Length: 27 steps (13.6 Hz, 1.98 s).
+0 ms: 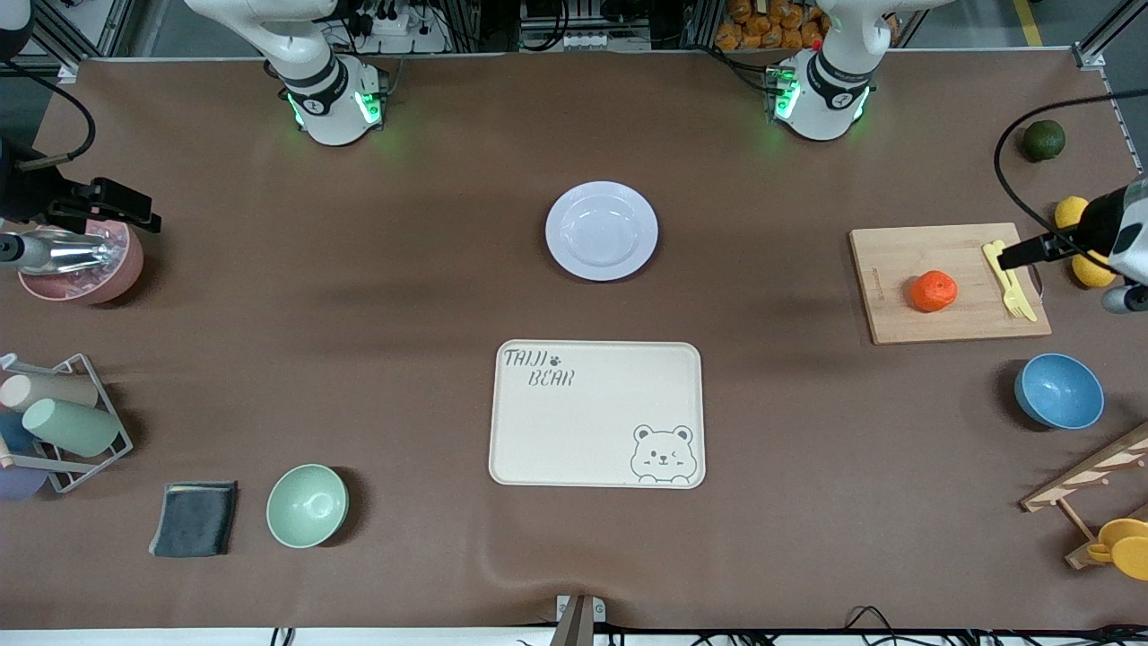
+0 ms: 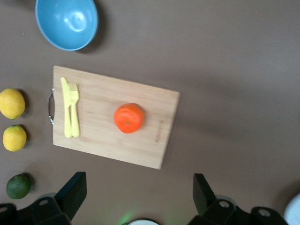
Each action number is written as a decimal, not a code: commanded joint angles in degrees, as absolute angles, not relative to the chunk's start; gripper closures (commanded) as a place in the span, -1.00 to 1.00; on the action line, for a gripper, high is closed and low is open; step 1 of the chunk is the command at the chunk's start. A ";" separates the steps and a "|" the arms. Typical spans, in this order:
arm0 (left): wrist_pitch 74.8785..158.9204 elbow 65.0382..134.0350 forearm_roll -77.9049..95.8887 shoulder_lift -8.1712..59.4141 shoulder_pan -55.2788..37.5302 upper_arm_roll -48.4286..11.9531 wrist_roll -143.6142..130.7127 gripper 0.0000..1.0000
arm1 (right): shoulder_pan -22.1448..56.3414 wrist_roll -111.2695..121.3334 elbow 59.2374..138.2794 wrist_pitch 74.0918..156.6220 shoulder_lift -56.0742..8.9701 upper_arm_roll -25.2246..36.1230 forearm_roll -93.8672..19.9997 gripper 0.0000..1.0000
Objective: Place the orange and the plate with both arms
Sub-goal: 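Move the left gripper down toward the orange on the cutting board, then grasp the orange with the left gripper while the right gripper moves out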
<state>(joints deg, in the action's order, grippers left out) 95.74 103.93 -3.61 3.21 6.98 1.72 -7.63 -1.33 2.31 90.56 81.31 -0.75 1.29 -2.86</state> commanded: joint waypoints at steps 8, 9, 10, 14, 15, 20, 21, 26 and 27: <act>122.86 127.35 -5.10 9.13 14.33 1.14 -6.77 -1.00 | -1.50 1.85 100.63 84.89 -0.53 0.88 -13.88 -1.00; 123.05 127.35 -5.36 10.36 14.24 1.23 -6.68 -1.00 | -0.80 1.85 101.94 86.73 -0.70 0.88 -14.41 -1.00; 123.92 127.35 -7.01 11.50 14.41 1.23 -6.68 -1.00 | 0.69 1.85 103.61 89.36 -0.79 0.88 -14.41 -1.00; 126.20 127.44 -9.58 13.62 16.35 0.97 -6.68 -1.00 | 2.37 1.76 104.50 93.51 -2.63 0.79 -15.20 -1.00; 126.38 127.35 -9.58 14.06 16.52 0.97 -6.68 -1.00 | 3.59 1.84 104.41 93.60 -2.72 0.88 -15.29 -1.00; 126.65 127.35 -8.44 14.24 17.05 0.62 -6.68 -1.00 | 8.26 1.23 103.45 91.41 -2.55 0.88 -14.68 -1.00; 126.65 127.35 -7.39 14.15 16.96 0.62 -6.68 -1.00 | 8.17 1.23 103.45 91.06 -2.55 0.88 -14.50 -1.00; 126.74 127.35 -5.28 15.20 16.52 0.18 -6.68 -1.00 | 8.44 -0.97 103.45 93.16 -3.16 0.97 -11.17 -1.00; 126.74 127.35 -4.32 15.29 16.52 -0.09 -6.68 -1.00 | 8.35 -0.97 103.45 92.90 -3.25 0.97 -10.64 -1.00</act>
<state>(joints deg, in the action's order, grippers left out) 126.00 127.38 -6.36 14.84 16.08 0.75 -7.29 8.34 0.43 103.96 93.02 -3.00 0.98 -12.37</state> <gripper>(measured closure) 0.000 0.000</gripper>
